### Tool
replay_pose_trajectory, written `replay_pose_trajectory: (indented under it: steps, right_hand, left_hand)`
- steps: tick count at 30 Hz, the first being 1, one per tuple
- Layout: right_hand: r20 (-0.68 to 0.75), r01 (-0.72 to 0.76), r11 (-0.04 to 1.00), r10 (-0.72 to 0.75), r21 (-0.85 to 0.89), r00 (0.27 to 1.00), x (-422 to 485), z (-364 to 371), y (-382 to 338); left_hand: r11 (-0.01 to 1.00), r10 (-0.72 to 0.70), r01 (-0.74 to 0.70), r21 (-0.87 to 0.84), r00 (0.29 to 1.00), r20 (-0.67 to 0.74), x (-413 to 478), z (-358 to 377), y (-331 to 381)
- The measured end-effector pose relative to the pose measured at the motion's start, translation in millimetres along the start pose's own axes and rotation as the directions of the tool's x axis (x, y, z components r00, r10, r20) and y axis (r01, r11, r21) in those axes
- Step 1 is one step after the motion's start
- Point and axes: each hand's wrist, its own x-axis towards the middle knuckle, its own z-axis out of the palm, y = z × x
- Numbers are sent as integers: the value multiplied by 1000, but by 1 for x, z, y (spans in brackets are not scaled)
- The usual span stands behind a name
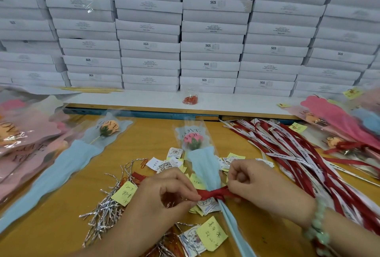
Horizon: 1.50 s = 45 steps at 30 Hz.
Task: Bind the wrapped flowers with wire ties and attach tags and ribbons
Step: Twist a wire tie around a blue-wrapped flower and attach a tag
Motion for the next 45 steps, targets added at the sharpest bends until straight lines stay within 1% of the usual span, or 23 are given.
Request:
replay_pose_trajectory:
  steps: [4, 8, 12, 16, 20, 23, 27, 31, 35, 37, 39, 41, 45]
  right_hand:
    - [5, -18, 996, 19, -86, 1000, -1, 0, 1]
    - [13, -67, 992, 69, -103, 998, 0, 0, 2]
    - [17, -94, 985, 97, -141, 995, 0, 0, 2]
    - [-12, -103, 963, 103, -249, 995, -1, 1, 4]
    - [-53, -87, 931, 73, -354, 996, -3, 0, 5]
    - [-56, -70, 928, 53, -366, 997, -3, 0, 6]
    - [-72, -29, 955, 8, -296, 997, -1, 0, 5]
    - [-85, 40, 936, -74, -349, 994, -4, 9, 1]
    - [-105, 66, 916, -116, -395, 988, -6, 18, -1]
    - [-111, 80, 918, -132, -388, 985, -6, 21, -1]
    - [-111, 100, 894, -164, -437, 980, -7, 24, -1]
    - [-110, 126, 871, -200, -474, 974, -8, 27, -1]
    - [-42, 191, 891, -228, -412, 973, -7, 27, -1]
  left_hand:
    - [1000, -15, 15, -21, 1000, -10, -2, 0, 0]
    - [1000, 19, -19, -9, 1000, 1, -2, 1, 0]
    - [1000, 20, -21, 4, 1000, 19, -3, 3, -3]
    - [999, 28, -30, 43, 999, 42, -3, 3, -5]
    - [997, 21, -23, 70, 999, 30, -2, 3, -2]
    - [995, 19, -23, 96, 999, 39, -2, 1, 0]
    - [999, 14, -15, 40, 1000, 25, -3, -1, 1]
    - [999, 39, -39, -13, 998, 50, -4, -2, -1]
    - [995, 67, -64, -74, 997, 37, -2, -3, -6]
    - [995, 62, -60, -79, 998, 18, -1, -3, -8]
    - [997, 53, -52, -51, 998, 18, -1, -2, -9]
    - [999, 42, -42, -7, 998, 41, -1, -2, -9]
    - [999, 4, -10, 42, 989, 147, 1, 0, -11]
